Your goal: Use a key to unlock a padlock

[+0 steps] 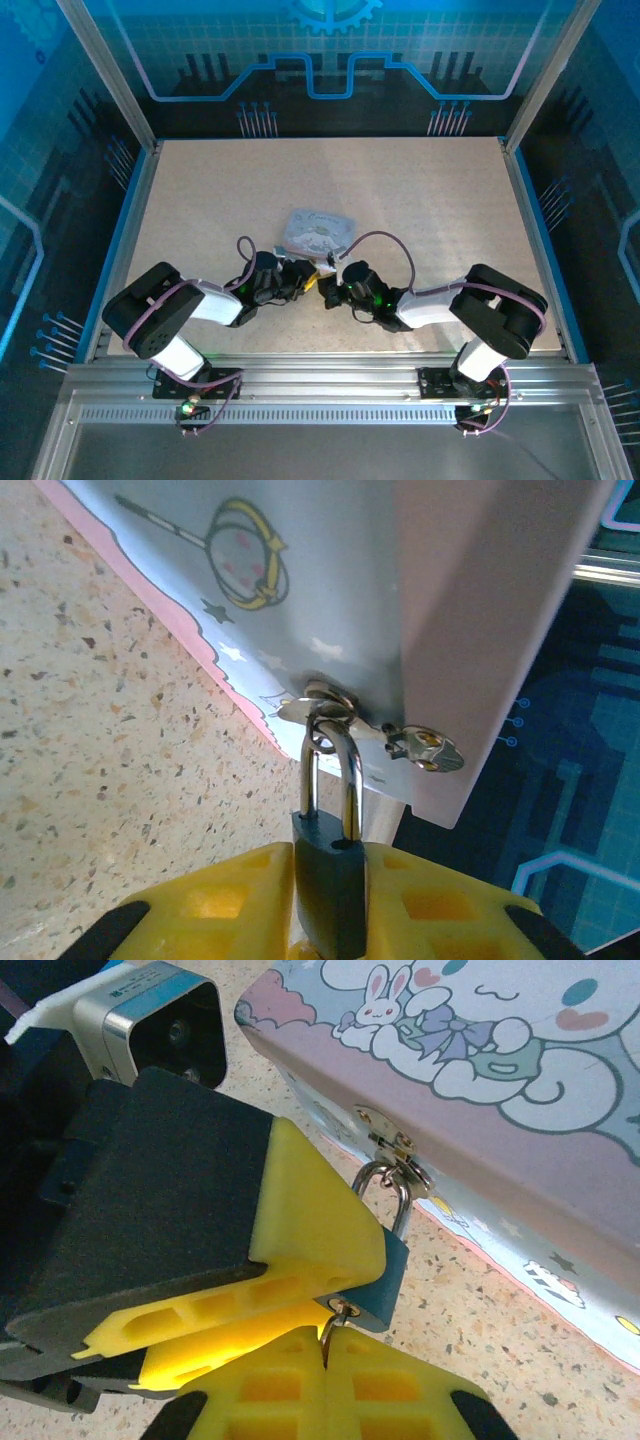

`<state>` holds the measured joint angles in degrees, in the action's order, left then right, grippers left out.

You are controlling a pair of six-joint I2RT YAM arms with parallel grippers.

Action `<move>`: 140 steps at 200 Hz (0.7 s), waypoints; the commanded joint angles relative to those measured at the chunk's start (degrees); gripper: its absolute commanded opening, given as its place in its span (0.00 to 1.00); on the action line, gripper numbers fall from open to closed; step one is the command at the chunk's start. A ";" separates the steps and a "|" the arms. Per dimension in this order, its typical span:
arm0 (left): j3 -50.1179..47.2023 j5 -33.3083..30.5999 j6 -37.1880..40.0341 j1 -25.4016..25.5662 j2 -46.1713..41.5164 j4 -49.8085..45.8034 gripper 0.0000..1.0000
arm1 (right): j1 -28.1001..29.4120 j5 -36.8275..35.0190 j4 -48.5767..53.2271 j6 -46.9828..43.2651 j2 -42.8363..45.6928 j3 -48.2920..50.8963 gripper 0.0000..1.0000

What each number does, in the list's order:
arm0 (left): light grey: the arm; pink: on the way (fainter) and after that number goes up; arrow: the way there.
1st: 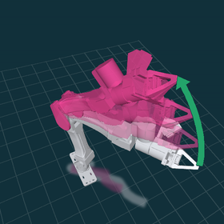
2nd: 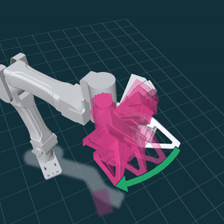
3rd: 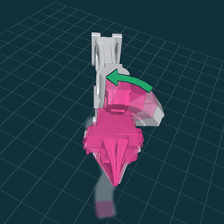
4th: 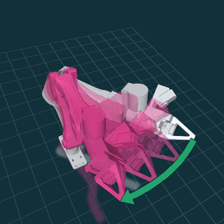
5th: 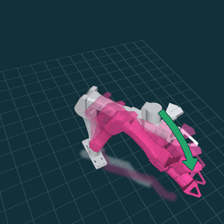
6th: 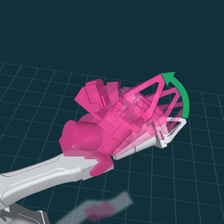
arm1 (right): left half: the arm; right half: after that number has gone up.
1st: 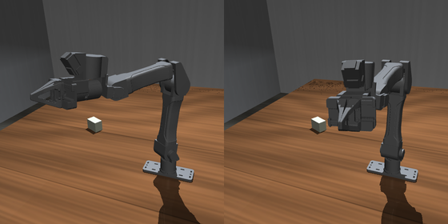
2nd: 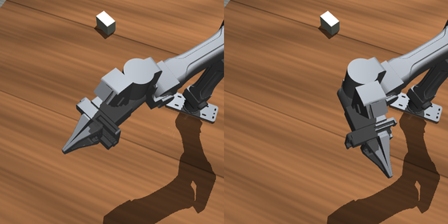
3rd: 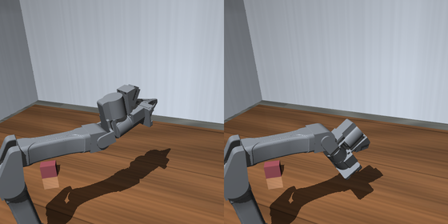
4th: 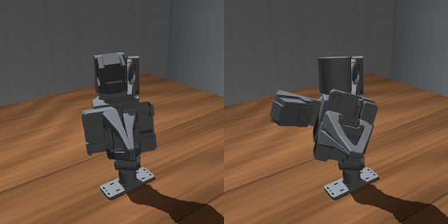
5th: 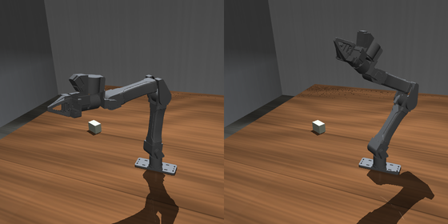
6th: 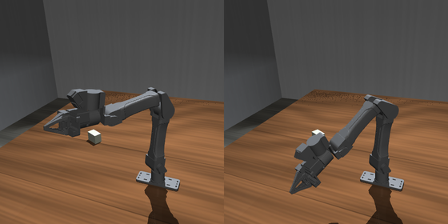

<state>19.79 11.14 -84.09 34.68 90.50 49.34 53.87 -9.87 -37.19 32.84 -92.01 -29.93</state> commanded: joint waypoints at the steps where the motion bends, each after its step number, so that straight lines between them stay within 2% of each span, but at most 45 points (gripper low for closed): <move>1: 0.25 1.12 0.24 0.98 0.22 0.23 0.26 | -0.50 0.82 -4.70 1.30 1.22 -0.39 0.00; 77: 0.25 0.60 1.69 0.59 -2.86 -3.02 0.37 | -0.87 1.30 -4.81 4.08 1.31 0.81 0.00; 140: 1.06 -1.64 7.13 -0.89 -12.86 -16.80 0.54 | -1.66 2.31 -5.34 8.61 2.09 2.59 0.00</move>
<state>19.79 11.07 -80.47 34.48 81.47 39.97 53.06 -8.32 -40.01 38.37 -91.46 -28.56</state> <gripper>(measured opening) 0.521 0.062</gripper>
